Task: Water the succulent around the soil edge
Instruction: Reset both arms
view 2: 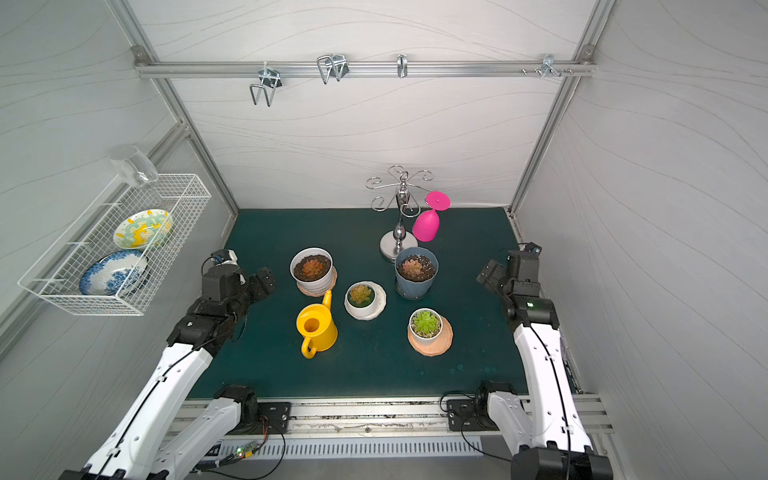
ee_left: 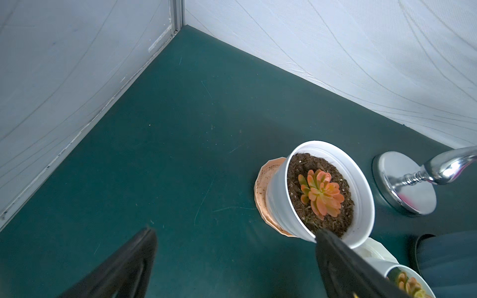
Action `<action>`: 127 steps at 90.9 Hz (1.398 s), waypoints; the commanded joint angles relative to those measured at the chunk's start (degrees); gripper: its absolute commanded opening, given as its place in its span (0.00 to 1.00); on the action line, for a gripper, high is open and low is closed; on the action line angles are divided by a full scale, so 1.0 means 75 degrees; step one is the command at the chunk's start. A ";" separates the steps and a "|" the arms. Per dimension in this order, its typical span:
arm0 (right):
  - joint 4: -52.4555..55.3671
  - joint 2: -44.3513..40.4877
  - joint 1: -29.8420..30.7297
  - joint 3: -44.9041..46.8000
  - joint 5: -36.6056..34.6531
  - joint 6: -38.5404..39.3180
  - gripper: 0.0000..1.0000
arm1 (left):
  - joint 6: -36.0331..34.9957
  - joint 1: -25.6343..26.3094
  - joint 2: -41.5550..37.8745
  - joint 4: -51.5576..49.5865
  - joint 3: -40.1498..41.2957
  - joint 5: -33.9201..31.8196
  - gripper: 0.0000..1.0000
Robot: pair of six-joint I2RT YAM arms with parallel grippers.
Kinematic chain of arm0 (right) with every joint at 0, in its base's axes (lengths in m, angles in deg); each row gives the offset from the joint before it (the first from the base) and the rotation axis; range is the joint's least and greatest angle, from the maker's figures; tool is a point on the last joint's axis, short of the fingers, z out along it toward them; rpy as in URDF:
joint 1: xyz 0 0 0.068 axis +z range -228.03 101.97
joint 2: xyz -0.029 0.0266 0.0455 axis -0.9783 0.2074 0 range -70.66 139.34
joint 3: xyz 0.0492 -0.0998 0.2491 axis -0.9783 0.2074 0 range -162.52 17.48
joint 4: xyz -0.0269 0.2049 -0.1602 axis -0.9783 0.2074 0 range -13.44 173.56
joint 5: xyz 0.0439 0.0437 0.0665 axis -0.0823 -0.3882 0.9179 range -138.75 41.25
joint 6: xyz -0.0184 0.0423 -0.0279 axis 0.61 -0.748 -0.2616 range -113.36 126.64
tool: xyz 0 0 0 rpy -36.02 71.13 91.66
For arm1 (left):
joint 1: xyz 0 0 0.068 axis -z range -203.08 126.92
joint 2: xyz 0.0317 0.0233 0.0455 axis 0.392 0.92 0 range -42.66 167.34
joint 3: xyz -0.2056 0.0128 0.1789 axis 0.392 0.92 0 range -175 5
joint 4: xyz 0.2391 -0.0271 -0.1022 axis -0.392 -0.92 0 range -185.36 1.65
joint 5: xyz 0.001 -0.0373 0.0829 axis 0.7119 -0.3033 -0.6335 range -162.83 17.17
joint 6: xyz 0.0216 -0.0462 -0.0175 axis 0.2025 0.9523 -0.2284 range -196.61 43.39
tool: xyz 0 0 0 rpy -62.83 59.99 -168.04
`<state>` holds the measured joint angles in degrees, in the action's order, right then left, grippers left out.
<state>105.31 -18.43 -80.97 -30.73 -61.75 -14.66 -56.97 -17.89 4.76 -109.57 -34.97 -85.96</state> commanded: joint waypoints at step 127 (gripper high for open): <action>-0.9399 0.3981 -0.0085 0.3355 0.1069 0.1837 0.99 | -0.2796 -0.1390 0.5515 0.9415 0.2216 0.3345 1.00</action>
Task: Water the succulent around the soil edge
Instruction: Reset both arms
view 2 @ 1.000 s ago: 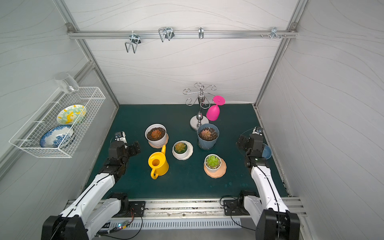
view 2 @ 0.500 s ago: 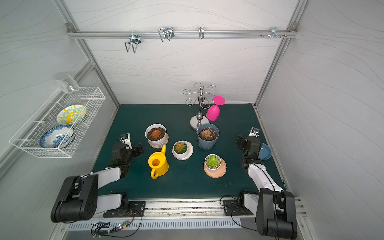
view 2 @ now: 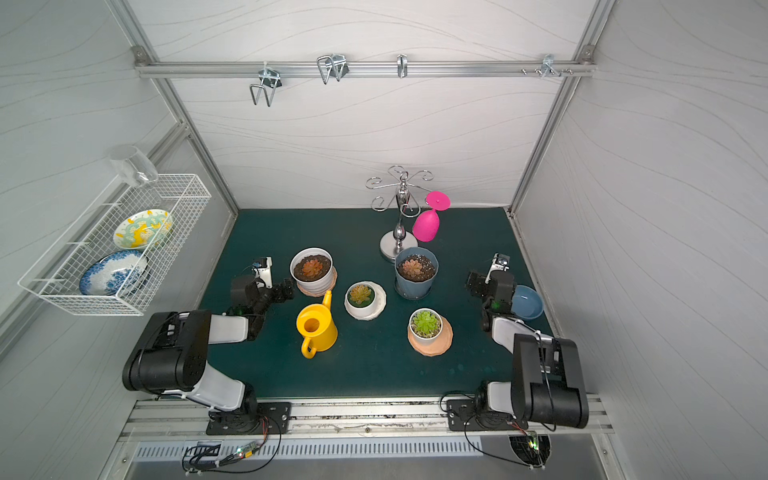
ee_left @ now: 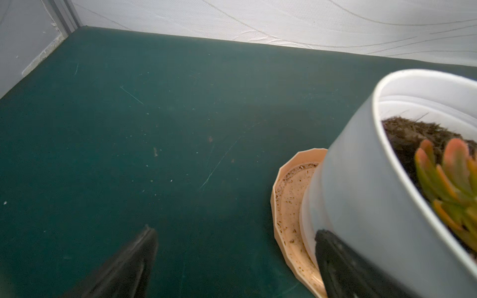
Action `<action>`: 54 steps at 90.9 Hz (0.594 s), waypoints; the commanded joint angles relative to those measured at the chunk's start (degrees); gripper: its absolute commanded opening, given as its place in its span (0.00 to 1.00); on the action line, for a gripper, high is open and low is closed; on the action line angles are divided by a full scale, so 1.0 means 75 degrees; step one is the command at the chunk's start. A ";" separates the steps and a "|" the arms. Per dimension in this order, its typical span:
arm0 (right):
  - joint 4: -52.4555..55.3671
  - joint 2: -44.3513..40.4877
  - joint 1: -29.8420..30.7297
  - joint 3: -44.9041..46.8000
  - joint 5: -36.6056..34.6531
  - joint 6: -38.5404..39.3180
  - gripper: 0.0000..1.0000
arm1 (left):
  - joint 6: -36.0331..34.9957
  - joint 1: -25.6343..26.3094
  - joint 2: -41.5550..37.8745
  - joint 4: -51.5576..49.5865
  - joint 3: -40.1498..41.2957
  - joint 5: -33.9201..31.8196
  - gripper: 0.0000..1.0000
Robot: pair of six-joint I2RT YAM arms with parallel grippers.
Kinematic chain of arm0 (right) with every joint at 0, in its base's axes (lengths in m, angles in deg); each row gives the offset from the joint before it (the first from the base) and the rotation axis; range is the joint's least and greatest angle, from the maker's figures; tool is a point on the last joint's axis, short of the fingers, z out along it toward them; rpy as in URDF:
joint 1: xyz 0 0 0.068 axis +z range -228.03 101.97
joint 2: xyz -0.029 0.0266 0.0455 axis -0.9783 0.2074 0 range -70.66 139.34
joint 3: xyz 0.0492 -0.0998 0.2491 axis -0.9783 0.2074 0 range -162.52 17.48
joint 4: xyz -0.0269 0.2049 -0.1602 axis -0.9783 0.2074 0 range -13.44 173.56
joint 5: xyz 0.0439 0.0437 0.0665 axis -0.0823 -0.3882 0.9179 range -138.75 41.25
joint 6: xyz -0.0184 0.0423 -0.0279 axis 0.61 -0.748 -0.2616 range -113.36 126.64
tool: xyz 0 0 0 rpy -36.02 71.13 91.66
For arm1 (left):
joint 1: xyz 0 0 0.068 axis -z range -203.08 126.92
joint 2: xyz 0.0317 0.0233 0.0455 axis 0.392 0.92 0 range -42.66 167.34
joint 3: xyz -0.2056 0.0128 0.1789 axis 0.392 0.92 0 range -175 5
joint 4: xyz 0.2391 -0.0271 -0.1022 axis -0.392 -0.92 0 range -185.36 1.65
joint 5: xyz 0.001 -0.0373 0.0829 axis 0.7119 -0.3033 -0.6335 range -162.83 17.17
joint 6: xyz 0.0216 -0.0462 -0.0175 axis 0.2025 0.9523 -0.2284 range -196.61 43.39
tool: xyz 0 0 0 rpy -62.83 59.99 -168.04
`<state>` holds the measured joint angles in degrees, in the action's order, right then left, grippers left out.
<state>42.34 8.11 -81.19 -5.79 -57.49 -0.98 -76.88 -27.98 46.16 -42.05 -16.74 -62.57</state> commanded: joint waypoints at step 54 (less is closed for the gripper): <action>-0.1357 0.1388 0.0126 -0.0278 0.1714 0.0698 0.99 | -0.0142 -0.0036 -0.0006 0.0413 -0.0215 0.0195 1.00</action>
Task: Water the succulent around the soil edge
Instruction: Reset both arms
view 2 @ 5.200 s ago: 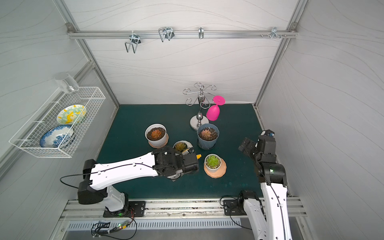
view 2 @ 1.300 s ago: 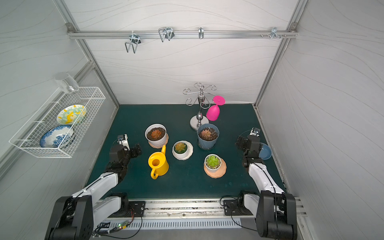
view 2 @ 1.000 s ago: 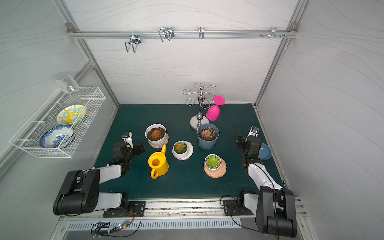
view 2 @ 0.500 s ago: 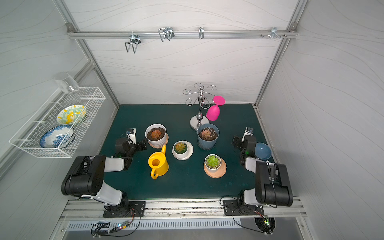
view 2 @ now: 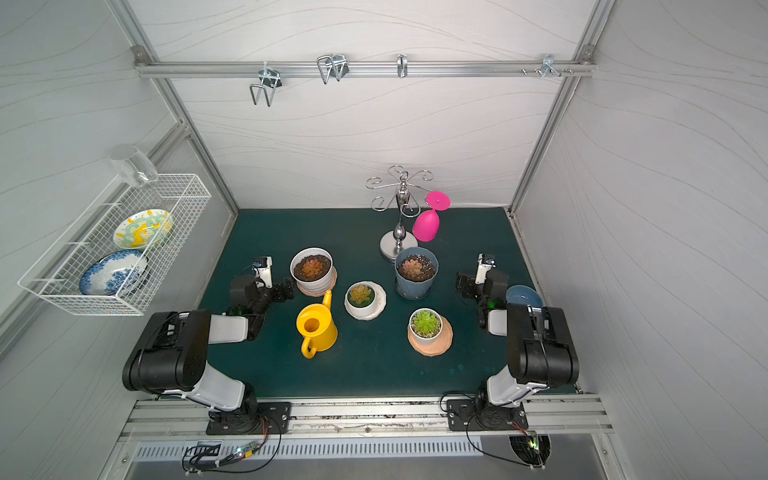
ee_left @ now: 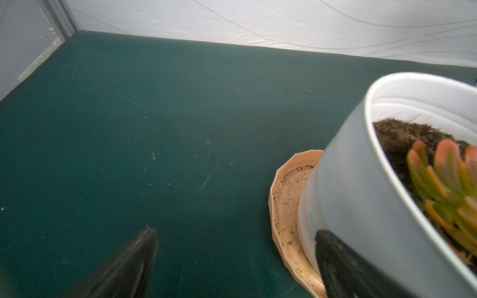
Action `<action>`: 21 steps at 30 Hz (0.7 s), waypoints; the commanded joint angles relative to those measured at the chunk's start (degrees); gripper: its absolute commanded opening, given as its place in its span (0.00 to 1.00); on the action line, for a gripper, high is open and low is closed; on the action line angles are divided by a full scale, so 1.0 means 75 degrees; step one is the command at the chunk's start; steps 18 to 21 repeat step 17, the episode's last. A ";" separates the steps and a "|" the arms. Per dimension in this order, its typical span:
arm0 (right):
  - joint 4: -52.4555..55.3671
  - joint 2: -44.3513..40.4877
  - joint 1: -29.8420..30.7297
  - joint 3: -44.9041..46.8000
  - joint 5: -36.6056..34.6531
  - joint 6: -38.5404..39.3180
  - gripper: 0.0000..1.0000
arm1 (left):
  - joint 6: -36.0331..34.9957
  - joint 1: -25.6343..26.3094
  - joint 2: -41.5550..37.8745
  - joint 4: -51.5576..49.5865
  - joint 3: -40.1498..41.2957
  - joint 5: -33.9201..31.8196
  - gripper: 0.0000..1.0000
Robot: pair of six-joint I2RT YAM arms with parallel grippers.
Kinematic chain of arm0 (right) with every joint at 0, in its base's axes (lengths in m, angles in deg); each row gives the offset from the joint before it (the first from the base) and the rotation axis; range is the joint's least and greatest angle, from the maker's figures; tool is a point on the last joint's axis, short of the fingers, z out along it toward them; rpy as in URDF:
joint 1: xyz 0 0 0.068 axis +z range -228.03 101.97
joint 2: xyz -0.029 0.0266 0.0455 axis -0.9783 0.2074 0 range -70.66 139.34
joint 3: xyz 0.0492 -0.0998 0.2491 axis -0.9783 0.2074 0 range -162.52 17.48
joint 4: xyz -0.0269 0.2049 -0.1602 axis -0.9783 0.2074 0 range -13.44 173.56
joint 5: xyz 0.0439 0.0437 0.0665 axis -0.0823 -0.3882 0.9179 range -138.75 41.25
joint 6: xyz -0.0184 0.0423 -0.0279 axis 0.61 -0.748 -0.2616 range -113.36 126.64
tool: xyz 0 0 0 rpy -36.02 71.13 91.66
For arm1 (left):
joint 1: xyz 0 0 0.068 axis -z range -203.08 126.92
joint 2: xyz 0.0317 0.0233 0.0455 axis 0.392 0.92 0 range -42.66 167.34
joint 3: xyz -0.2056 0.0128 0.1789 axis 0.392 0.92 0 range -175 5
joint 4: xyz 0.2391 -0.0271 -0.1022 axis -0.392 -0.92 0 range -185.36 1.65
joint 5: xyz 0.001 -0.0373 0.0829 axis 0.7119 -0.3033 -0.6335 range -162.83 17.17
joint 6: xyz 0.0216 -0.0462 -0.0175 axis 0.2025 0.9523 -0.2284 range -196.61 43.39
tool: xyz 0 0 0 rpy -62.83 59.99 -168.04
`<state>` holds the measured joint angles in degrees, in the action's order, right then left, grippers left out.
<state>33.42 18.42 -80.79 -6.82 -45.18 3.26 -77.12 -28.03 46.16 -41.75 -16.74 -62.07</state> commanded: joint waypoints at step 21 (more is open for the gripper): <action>-0.0091 0.0013 0.0152 -0.0183 -0.0089 0.0182 0.99 | -0.0118 -0.0010 -0.0013 0.0368 -0.0210 0.0110 1.00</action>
